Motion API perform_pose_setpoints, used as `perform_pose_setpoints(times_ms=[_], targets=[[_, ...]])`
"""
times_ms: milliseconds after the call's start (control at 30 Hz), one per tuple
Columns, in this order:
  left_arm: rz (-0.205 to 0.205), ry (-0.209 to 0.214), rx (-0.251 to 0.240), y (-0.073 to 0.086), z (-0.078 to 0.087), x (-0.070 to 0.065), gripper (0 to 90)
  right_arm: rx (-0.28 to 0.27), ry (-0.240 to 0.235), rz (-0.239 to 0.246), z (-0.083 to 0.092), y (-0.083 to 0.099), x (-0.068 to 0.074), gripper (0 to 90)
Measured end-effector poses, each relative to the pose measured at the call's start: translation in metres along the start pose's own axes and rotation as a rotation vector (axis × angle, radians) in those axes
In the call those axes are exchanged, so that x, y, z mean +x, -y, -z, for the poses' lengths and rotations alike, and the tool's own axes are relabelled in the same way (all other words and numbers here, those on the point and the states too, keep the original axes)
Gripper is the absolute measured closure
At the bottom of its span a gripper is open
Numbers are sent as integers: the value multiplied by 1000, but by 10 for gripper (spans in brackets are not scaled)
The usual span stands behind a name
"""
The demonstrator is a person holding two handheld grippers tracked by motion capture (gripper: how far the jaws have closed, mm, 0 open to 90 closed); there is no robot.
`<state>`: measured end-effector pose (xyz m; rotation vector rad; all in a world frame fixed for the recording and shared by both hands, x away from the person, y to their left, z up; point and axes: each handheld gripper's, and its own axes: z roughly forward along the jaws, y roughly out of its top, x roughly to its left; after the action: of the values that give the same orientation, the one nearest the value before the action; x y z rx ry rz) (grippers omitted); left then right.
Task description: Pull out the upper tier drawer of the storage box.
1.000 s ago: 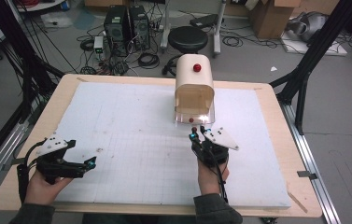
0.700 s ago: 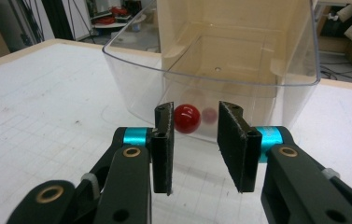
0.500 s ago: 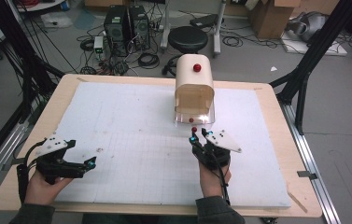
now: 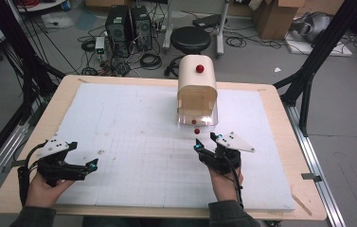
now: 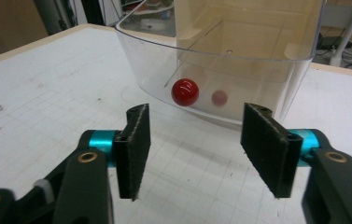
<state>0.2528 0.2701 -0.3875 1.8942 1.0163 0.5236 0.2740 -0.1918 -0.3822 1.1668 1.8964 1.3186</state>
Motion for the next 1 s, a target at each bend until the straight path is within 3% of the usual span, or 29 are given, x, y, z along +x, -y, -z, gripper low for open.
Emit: perform_pose_setpoints(times_ms=[467,733,900,1000], targets=[[9,-7,6,2,0,0,17,39,-101,1,0,-5,-24,145],[10,-5,5,4,1,0,17,78,-133,38,-2,-4,-27,101],[14,-9,4,6,4,1,17,94,-152,31,-4,-5,-31,72],[20,-9,0,7,5,2,17,105,-146,20,-5,-4,-36,4]])
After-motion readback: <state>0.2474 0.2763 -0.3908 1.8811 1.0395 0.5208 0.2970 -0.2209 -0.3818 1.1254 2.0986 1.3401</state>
